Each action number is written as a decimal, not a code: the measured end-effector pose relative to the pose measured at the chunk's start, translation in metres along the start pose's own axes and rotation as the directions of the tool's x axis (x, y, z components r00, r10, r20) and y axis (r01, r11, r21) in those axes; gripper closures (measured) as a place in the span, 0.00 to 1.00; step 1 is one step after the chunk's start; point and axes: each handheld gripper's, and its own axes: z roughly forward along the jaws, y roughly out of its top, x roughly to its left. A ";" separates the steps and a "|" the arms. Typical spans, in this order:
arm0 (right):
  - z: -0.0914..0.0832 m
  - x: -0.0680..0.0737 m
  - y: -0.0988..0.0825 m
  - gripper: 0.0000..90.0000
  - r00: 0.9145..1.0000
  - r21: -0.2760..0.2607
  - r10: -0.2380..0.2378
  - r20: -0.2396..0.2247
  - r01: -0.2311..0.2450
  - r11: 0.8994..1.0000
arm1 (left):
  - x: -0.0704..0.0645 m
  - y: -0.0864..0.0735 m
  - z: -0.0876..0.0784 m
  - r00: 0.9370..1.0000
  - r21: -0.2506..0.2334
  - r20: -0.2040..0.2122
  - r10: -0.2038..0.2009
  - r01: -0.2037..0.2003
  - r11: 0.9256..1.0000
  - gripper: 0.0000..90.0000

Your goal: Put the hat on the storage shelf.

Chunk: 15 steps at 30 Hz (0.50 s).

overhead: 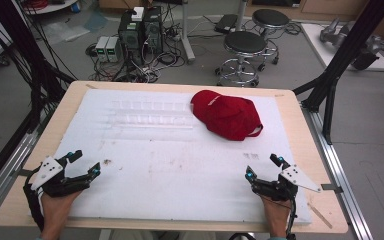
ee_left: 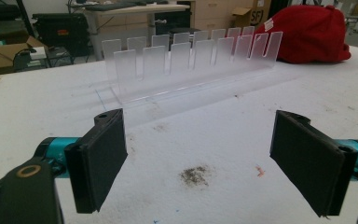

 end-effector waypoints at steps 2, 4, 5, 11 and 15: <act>0.000 0.000 0.000 0.01 1.000 0.000 0.003 -0.002 -0.003 1.000 | 0.001 0.000 -0.001 1.000 -0.001 -0.001 0.000 0.000 1.000 0.21; 0.000 -0.001 0.000 0.01 1.000 -0.003 0.006 -0.005 -0.006 1.000 | 0.000 0.000 0.000 1.000 -0.001 -0.003 -0.002 0.002 1.000 0.21; -0.001 -0.001 0.000 0.01 1.000 -0.004 0.010 -0.006 -0.010 1.000 | 0.000 0.000 0.000 1.000 0.002 -0.004 -0.002 0.002 1.000 0.21; -0.001 -0.003 0.000 0.01 1.000 -0.008 0.021 -0.010 -0.021 1.000 | -0.001 0.000 -0.001 1.000 -0.001 -0.009 0.008 -0.008 1.000 0.21; -0.001 -0.002 0.000 0.01 1.000 -0.005 0.019 -0.009 -0.019 1.000 | -0.001 0.000 0.000 1.000 0.001 -0.008 0.007 -0.007 1.000 0.21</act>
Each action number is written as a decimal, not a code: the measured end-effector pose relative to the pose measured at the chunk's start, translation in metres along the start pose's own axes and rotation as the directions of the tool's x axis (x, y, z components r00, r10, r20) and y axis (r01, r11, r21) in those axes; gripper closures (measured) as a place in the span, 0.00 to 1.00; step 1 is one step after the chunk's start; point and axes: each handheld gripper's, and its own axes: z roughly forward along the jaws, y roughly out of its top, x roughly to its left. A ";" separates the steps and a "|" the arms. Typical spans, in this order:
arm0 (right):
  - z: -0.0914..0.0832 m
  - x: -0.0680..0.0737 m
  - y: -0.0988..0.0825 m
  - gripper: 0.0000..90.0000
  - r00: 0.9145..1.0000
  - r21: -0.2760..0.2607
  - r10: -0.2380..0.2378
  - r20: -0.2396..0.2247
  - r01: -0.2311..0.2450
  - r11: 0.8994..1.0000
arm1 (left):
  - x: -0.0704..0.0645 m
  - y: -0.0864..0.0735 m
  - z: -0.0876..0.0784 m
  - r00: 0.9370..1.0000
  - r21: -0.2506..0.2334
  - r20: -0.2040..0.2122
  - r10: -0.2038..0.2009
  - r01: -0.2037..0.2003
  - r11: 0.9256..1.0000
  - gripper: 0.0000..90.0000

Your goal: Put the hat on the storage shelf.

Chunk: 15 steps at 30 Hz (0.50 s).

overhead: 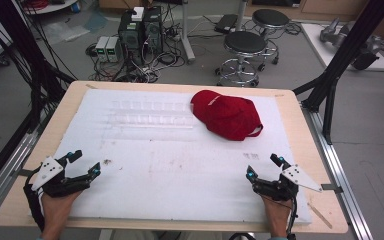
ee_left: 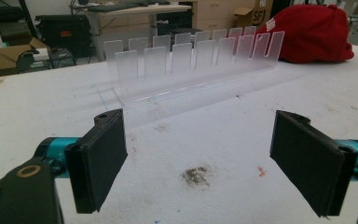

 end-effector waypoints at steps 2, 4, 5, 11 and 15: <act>0.001 0.001 0.000 0.01 1.000 0.004 -0.006 0.004 0.006 1.000 | 0.000 0.000 0.000 1.000 -0.005 0.001 -0.002 0.002 1.000 0.21; 0.001 0.001 0.000 0.01 1.000 0.006 -0.010 0.005 0.010 1.000 | 0.000 0.000 0.000 1.000 -0.005 0.002 -0.005 0.005 1.000 0.21; 0.001 0.001 0.000 0.01 1.000 0.010 -0.012 0.007 0.012 1.000 | 0.001 0.000 0.000 1.000 -0.002 0.003 -0.006 0.006 1.000 0.21; 0.002 0.001 0.001 0.01 1.000 0.018 -0.004 0.014 0.004 1.000 | 0.002 0.000 0.000 1.000 -0.005 0.006 -0.020 0.020 1.000 0.21; 0.003 0.002 0.001 0.01 1.000 0.021 -0.020 0.022 0.019 1.000 | 0.002 0.000 0.000 1.000 -0.004 0.007 -0.016 0.016 1.000 0.21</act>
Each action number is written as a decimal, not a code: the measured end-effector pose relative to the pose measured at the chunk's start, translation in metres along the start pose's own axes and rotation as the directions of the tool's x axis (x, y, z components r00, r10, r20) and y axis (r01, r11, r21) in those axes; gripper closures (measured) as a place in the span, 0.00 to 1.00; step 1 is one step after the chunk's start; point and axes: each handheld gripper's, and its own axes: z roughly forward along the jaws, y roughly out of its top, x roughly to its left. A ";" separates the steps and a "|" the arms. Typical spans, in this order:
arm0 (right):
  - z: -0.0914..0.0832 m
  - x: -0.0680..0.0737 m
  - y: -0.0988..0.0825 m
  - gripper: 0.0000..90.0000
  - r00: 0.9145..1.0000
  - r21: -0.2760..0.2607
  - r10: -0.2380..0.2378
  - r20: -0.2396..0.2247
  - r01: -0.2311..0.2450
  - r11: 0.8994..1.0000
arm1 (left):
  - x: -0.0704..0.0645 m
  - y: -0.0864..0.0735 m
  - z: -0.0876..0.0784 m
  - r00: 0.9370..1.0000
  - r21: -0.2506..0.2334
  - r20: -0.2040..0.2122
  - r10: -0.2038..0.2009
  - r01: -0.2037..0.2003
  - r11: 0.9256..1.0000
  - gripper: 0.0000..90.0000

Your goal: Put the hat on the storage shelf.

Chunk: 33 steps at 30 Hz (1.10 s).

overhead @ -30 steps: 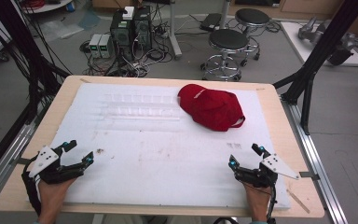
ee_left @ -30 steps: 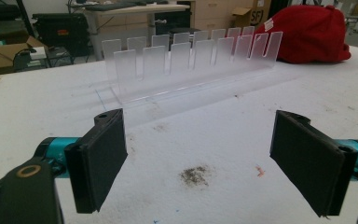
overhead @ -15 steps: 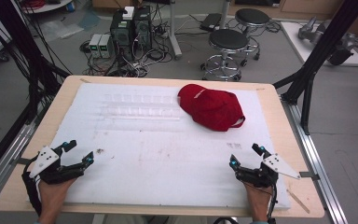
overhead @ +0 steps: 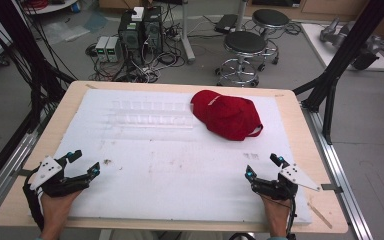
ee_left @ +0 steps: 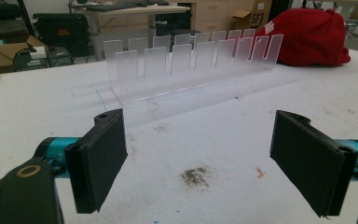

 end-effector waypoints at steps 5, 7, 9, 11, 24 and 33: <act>0.003 0.000 0.001 0.01 1.000 0.026 0.001 0.002 -0.001 1.000 | 0.000 0.000 0.000 1.000 0.000 0.001 0.002 -0.002 1.000 0.21; 0.005 0.000 0.003 0.01 1.000 0.059 0.008 -0.004 -0.007 0.998 | 0.000 0.000 0.000 1.000 0.000 0.002 0.001 -0.001 1.000 0.21; 0.007 0.000 0.005 0.01 1.000 0.078 -0.005 0.002 0.005 0.997 | 0.000 0.000 0.000 1.000 0.000 0.001 0.001 -0.001 1.000 0.21; 0.010 0.001 0.007 0.01 1.000 0.082 -0.019 -0.001 0.019 0.996 | 0.000 0.000 0.000 1.000 0.001 0.002 -0.002 0.002 1.000 0.21; 0.031 -0.014 0.051 0.01 1.000 0.144 -0.027 -0.012 0.028 0.989 | 0.001 0.000 0.000 1.000 0.001 0.004 -0.007 0.007 1.000 0.21; 0.058 -0.031 0.090 0.01 0.998 0.181 -0.052 -0.040 0.058 0.982 | 0.001 0.000 0.000 1.000 0.002 0.005 -0.008 0.008 1.000 0.21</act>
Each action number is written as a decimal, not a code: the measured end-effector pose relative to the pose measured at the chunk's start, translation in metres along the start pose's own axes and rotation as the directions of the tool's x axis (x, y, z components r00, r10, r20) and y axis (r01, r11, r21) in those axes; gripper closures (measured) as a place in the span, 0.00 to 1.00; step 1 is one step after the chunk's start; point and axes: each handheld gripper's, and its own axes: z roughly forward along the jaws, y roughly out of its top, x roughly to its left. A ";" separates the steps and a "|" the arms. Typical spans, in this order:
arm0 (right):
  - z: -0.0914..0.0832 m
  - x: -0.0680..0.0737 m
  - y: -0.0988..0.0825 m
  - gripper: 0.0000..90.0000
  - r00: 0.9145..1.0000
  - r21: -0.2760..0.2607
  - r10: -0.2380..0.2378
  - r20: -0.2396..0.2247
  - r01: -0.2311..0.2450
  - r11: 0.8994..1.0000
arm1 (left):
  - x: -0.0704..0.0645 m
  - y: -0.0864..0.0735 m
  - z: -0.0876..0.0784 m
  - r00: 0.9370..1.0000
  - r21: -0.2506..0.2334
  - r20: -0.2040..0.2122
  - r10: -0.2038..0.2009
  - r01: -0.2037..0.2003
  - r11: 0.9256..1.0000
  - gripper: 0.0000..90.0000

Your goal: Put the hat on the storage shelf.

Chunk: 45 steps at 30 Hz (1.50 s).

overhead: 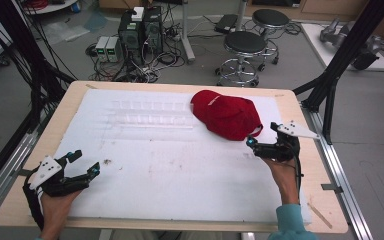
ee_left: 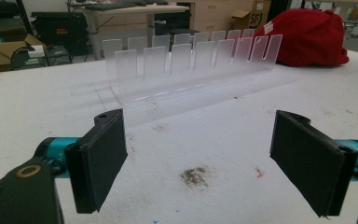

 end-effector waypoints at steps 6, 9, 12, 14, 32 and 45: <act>0.014 -0.010 0.013 0.01 1.000 0.030 -0.014 -0.017 0.014 0.999 | 0.000 0.000 0.000 1.000 0.002 0.001 0.000 0.000 1.000 0.21; 0.028 -0.020 0.021 0.01 1.000 0.056 -0.008 -0.030 0.010 0.998 | 0.000 0.000 0.000 1.000 0.003 0.002 0.000 0.000 1.000 0.21; 0.035 -0.024 0.024 0.01 0.999 0.073 0.001 -0.042 0.003 0.997 | 0.001 0.000 0.000 1.000 0.003 0.003 0.000 0.000 1.000 0.21; 0.041 -0.027 0.026 0.01 0.999 0.085 0.001 -0.042 0.003 0.996 | 0.001 0.000 0.000 1.000 0.002 0.003 0.000 0.000 1.000 0.21; 0.097 -0.043 0.026 0.06 0.999 0.277 -0.010 -0.039 0.020 0.961 | 0.000 0.000 0.000 1.000 0.004 0.001 0.000 0.000 1.000 0.21; 0.110 -0.044 0.017 0.30 1.000 0.321 0.010 -0.006 -0.008 0.947 | 0.001 0.000 0.000 1.000 0.001 0.002 -0.010 0.010 1.000 0.21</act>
